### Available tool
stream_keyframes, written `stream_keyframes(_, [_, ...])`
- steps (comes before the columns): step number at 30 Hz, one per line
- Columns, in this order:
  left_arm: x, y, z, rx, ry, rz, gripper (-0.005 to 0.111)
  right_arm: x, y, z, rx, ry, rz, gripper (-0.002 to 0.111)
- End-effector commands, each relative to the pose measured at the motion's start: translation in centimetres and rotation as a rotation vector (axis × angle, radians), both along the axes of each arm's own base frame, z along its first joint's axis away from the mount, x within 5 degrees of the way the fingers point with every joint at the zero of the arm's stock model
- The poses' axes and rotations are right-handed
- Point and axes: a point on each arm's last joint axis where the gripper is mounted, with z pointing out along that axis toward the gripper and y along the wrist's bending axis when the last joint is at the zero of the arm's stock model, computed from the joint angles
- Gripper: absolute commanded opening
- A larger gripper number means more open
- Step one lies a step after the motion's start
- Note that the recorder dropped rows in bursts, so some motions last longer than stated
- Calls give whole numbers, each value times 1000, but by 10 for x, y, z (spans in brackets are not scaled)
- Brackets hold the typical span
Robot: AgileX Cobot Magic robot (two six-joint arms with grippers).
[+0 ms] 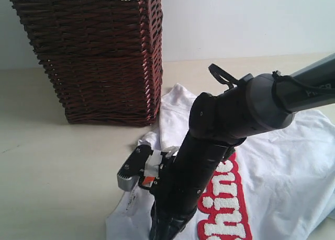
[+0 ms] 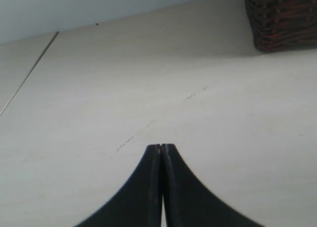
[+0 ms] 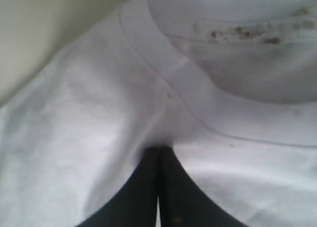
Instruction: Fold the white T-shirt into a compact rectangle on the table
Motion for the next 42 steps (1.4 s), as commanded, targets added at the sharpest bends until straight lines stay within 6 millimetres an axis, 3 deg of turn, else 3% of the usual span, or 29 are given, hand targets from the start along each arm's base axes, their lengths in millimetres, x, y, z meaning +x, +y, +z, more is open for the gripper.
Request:
stream_keyframes(1, [0, 0, 1, -14, -8, 4, 0, -8, 4, 2, 77, 50, 79, 0])
stream_keyframes(9, [0, 0, 1, -14, -8, 4, 0, -3, 9, 8, 118, 0, 2, 0])
stream_keyframes(15, [0, 0, 1, -14, -8, 4, 0, -16, -14, 66, 71, -48, 171, 0])
stream_keyframes(19, [0, 0, 1, -14, -8, 4, 0, -17, -59, 103, -17, 2, 257, 0])
stream_keyframes(22, [0, 0, 1, -14, -8, 4, 0, -3, -105, 112, -128, -66, 196, 4])
stream_keyframes(26, [0, 0, 1, -14, -8, 4, 0, 3, -185, 116, -325, -140, 97, 25])
stream_keyframes(30, [0, 0, 1, -14, -8, 4, 0, -7, -250, 113, -350, -140, -8, 50])
stream_keyframes(34, [0, 0, 1, -14, -8, 4, 0, -18, -278, 105, -338, -191, -62, 56])
stream_keyframes(42, [0, 0, 1, -14, -8, 4, 0, -39, -279, 100, -328, -224, -57, 56])
